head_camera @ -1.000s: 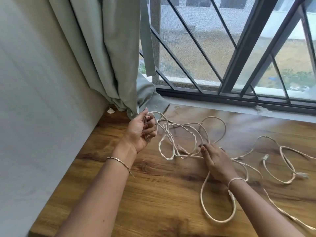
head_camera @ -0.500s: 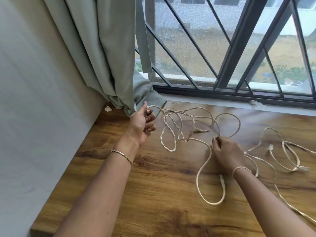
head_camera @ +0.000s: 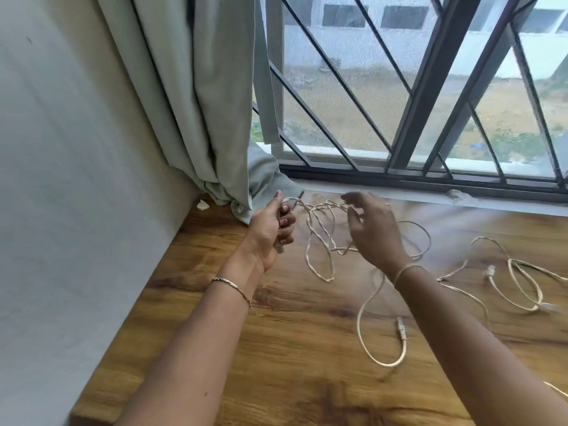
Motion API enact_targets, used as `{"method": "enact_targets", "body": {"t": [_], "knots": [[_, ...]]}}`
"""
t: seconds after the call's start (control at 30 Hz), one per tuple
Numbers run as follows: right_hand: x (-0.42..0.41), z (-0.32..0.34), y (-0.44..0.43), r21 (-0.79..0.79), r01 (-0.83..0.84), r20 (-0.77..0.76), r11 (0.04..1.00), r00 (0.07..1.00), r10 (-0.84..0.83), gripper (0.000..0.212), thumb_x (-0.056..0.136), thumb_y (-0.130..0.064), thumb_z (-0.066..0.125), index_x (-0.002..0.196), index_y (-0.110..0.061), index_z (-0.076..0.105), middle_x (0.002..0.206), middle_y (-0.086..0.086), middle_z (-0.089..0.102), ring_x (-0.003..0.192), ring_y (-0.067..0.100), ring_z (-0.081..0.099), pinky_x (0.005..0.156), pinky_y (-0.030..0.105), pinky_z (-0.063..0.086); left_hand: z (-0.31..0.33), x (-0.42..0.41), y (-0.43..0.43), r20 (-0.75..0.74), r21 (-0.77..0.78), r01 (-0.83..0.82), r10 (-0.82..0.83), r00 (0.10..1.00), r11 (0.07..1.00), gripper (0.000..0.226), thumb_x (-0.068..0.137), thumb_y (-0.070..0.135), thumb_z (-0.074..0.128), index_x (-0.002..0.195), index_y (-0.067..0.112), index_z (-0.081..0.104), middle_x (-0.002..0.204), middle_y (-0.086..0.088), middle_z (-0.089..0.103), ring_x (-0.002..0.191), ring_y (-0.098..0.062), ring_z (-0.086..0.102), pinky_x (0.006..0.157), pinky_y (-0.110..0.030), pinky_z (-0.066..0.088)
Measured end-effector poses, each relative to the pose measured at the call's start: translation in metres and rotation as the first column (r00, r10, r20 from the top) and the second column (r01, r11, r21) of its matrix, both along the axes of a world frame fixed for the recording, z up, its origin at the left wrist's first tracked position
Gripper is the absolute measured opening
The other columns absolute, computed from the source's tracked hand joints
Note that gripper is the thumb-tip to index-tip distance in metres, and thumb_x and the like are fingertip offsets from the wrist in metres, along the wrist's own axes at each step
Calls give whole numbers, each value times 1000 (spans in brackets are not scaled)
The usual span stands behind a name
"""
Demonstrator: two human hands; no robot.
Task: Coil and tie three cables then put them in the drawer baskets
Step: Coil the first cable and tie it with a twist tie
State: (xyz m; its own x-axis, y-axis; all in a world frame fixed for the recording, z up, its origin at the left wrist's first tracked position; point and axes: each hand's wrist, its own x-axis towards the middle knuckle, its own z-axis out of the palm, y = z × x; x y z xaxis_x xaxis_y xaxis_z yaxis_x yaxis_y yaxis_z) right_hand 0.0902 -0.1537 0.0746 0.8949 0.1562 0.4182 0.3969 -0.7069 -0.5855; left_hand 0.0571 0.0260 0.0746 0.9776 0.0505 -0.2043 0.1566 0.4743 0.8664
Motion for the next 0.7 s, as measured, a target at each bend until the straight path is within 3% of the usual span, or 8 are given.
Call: {"method": "enact_targets", "body": {"t": [0.07, 0.13, 0.23, 0.37, 0.47, 0.53, 0.6, 0.7], "knots": [[-3, 14, 26, 83, -139, -62, 987, 988, 144, 36, 91, 2, 48, 121, -14, 60, 116, -2, 59, 101, 8, 56, 93, 18, 44, 3, -2, -3, 0, 9, 17, -17, 1000, 1000, 42, 102, 40, 33, 66, 20, 42, 49, 6, 31, 34, -5, 20, 38, -21, 12], [-6, 18, 50, 197, -259, -205, 945, 932, 298, 45, 91, 8, 43, 128, -15, 54, 126, 0, 56, 114, 9, 54, 101, 22, 43, 7, -4, -5, 2, 30, 33, -33, 999, 999, 46, 101, 42, 34, 62, 22, 46, 50, 7, 31, 35, -5, 21, 44, -25, 8], [-7, 12, 66, 311, -265, -288, 913, 889, 357, 44, 88, 11, 43, 120, -15, 57, 116, 3, 63, 109, 11, 58, 97, 29, 47, 13, -6, -6, 20, 1, 76, -76, 997, 997, 50, 101, 43, 34, 58, 24, 51, 47, 8, 31, 34, -5, 20, 48, -28, 4], [-5, 12, 60, 120, -165, -93, 979, 980, 176, 16, 90, -3, 52, 95, -14, 63, 78, -1, 62, 69, 12, 53, 60, 19, 35, 25, -9, -5, 88, -179, 147, -133, 987, 973, 42, 103, 40, 31, 68, 19, 42, 46, 7, 27, 33, -4, 18, 45, -22, 8], [-7, 16, 54, -42, -182, -63, 982, 982, 179, 20, 91, -7, 51, 78, -23, 50, 69, -7, 52, 64, 13, 46, 49, 17, 27, 32, -9, -6, 121, -277, 125, -95, 988, 953, 41, 103, 40, 31, 70, 18, 42, 48, 7, 27, 33, -4, 19, 40, -20, 11], [-7, 18, 53, -167, -202, -120, 965, 976, 184, 20, 88, -9, 52, 79, -26, 45, 76, -3, 57, 70, 16, 48, 49, 13, 24, 37, -8, -9, 107, -329, 78, -45, 993, 941, 40, 102, 40, 32, 71, 18, 43, 49, 7, 29, 33, -3, 21, 33, -16, 17], [-6, 22, 52, -256, -289, -236, 922, 944, 230, 16, 84, -11, 55, 82, -25, 48, 79, -7, 61, 75, 16, 54, 54, 17, 37, 41, -6, -11, 103, -361, 21, 17, 995, 932, 38, 102, 39, 34, 72, 17, 45, 49, 7, 34, 34, -4, 24, 32, -15, 21], [-7, 27, 49, -289, -466, -459, 836, 834, 306, 20, 84, -7, 49, 94, -21, 59, 83, -10, 74, 86, 6, 63, 76, 23, 50, 52, 0, -10, 122, -368, -68, 120, 985, 927, 37, 102, 35, 36, 73, 17, 49, 50, 5, 46, 36, -5, 35, 36, -14, 28]]}}
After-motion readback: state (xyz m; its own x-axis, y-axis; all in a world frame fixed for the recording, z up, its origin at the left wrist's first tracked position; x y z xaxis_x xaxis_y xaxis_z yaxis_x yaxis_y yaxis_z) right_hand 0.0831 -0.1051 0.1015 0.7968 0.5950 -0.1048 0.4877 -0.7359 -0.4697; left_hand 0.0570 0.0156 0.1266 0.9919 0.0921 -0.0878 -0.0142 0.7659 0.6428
